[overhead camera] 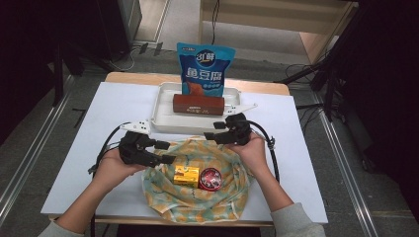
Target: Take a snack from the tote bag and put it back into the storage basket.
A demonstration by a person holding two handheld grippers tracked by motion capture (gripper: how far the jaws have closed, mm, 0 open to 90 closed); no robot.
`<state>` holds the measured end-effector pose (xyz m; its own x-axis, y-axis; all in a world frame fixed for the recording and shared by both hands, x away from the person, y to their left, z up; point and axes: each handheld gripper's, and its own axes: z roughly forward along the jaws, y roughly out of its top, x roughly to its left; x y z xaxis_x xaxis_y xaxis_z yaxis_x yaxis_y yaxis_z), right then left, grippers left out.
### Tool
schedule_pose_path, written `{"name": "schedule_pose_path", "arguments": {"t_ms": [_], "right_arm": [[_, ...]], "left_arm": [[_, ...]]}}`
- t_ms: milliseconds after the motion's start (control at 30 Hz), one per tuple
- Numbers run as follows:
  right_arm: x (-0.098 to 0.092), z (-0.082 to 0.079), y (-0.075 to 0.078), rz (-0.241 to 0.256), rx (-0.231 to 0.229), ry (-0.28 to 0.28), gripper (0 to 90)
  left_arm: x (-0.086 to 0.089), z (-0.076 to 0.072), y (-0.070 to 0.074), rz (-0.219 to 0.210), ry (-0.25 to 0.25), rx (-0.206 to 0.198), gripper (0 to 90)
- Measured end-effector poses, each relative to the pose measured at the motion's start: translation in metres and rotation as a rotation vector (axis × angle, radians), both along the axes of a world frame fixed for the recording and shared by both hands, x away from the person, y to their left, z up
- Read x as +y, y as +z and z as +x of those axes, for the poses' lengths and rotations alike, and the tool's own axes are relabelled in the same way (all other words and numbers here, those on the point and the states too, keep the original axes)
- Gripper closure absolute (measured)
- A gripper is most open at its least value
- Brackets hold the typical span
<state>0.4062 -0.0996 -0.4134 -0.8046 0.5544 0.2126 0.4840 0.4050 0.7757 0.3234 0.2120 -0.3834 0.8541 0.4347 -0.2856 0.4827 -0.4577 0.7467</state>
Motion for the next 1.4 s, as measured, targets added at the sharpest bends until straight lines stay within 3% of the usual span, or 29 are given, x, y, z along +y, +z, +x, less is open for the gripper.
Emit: {"name": "schedule_pose_path", "arguments": {"t_ms": [367, 900, 1267, 1400], "right_arm": [[-0.001, 0.001, -0.001, -0.004, 0.001, -0.001, 39.2], [0.000, 0.001, -0.002, -0.009, 0.002, -0.002, 39.2], [-0.001, 0.002, -0.002, -0.009, 0.003, -0.005, 39.2], [-0.001, 0.002, -0.002, -0.008, 0.003, -0.005, 39.2]], "left_arm": [[-0.012, -0.010, 0.003, -0.005, -0.039, -0.013, 39.1], [-0.034, -0.025, -0.001, 0.033, -0.109, -0.024, 37.5], [-0.038, -0.026, -0.006, 0.001, -0.136, -0.011, 35.6], [-0.043, -0.029, -0.009, 0.036, -0.156, -0.017, 35.2]]}}
